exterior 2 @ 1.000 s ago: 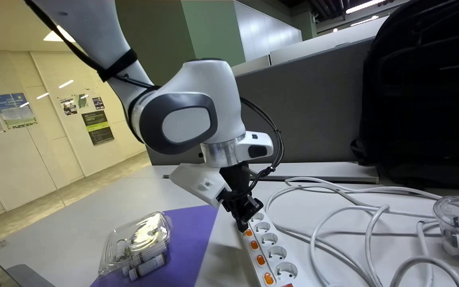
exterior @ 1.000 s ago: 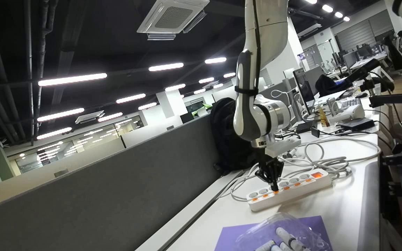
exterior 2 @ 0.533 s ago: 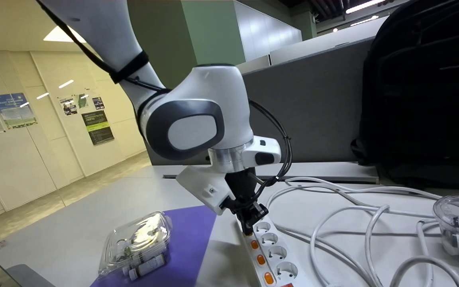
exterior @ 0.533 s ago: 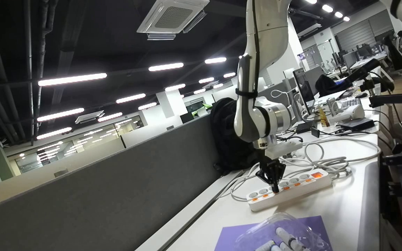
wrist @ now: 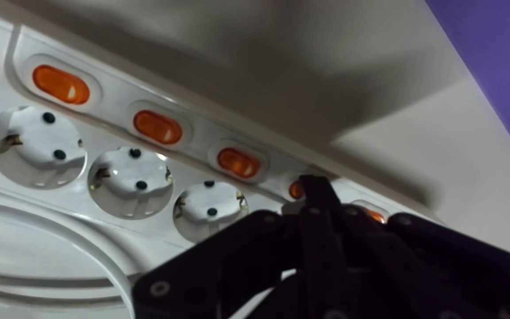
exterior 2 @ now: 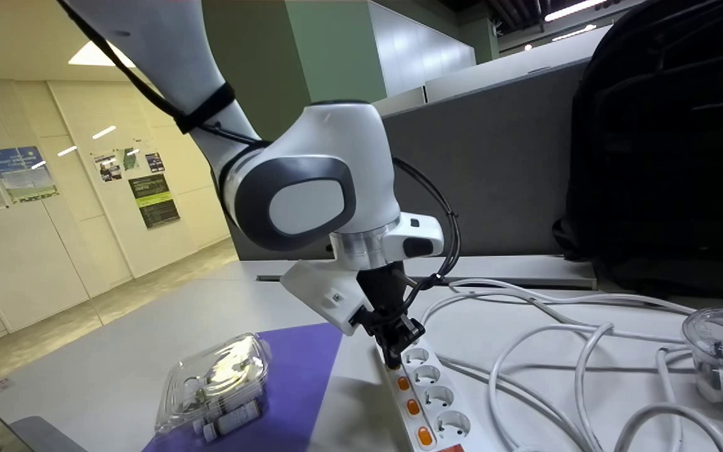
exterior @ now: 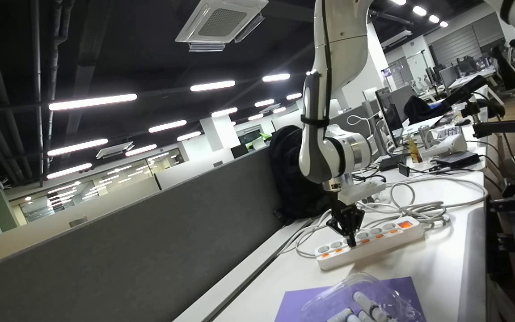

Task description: Turn on the third switch from the left

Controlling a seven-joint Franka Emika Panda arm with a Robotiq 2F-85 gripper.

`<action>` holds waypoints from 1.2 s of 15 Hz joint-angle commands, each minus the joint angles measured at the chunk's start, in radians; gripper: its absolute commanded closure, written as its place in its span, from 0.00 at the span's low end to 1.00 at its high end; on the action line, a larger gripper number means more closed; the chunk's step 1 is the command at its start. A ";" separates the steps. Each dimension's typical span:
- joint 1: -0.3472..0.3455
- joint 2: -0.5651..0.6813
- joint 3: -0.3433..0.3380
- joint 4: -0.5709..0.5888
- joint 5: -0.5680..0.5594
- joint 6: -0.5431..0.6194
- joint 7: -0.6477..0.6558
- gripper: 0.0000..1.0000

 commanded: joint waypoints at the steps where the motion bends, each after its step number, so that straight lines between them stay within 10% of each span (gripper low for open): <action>1: 0.005 0.014 0.013 0.011 -0.013 -0.005 0.013 1.00; 13: 0.033 -0.215 0.133 -0.114 0.023 0.010 -0.079 1.00; 14: 0.046 -0.226 0.121 -0.119 0.018 0.002 -0.064 0.74; 18: 0.100 -0.248 0.053 -0.137 -0.020 -0.027 0.001 0.53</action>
